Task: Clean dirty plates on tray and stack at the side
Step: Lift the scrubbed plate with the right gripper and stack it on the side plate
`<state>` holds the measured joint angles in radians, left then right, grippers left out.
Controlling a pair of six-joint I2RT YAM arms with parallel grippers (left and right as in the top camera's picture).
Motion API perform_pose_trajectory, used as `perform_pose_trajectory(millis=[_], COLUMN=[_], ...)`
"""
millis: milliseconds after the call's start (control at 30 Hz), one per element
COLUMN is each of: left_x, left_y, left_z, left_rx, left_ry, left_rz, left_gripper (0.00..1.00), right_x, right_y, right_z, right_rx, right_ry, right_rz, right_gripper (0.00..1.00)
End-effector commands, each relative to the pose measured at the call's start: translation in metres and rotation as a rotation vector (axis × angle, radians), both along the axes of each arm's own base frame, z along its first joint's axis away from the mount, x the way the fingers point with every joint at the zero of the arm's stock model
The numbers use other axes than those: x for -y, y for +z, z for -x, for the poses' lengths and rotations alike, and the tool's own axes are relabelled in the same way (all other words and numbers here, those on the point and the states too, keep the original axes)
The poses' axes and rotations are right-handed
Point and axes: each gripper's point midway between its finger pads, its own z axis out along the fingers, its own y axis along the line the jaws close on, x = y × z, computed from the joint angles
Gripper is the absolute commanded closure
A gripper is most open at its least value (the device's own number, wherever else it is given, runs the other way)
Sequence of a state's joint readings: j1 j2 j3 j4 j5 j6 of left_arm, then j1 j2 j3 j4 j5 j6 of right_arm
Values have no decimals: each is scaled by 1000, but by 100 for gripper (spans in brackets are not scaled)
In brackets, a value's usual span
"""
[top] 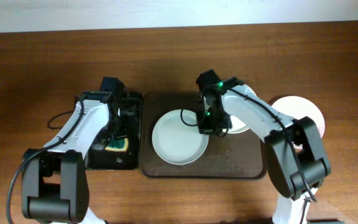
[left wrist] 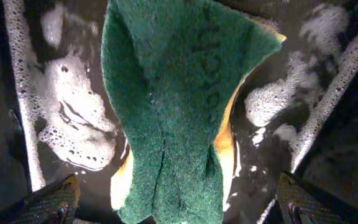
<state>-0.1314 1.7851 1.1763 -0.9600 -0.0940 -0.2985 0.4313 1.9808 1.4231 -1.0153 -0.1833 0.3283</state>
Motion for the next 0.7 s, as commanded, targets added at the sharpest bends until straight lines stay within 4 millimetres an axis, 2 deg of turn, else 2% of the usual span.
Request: perform_pose_trajectory(millis=[0, 33, 100, 167, 233, 400, 567, 667], left_x=[0, 0, 0, 0, 0, 0, 0, 0], left_y=[10, 10, 10, 10, 10, 10, 10, 10], left_z=[-7, -7, -7, -8, -8, -9, -9, -9], left_rx=[36, 36, 37, 39, 41, 44, 46, 46], left_ry=[0, 0, 0, 0, 0, 0, 0, 0], left_rz=[1, 0, 1, 1, 1, 2, 2, 2], left_gripper=[1, 1, 1, 1, 1, 0, 0, 0], right_x=[16, 26, 41, 47, 40, 2, -11, -12], right_y=[60, 83, 113, 137, 158, 202, 224, 224], right_z=[-25, -26, -21, -15, -12, 3, 11, 11], right_rx=[213, 281, 382, 486, 619, 922, 1049, 1050], right_ry=[6, -2, 6, 8, 23, 177, 214, 211], right_rz=[69, 101, 196, 314, 445, 672, 751, 748], right_gripper=[96, 96, 96, 96, 96, 96, 96, 96])
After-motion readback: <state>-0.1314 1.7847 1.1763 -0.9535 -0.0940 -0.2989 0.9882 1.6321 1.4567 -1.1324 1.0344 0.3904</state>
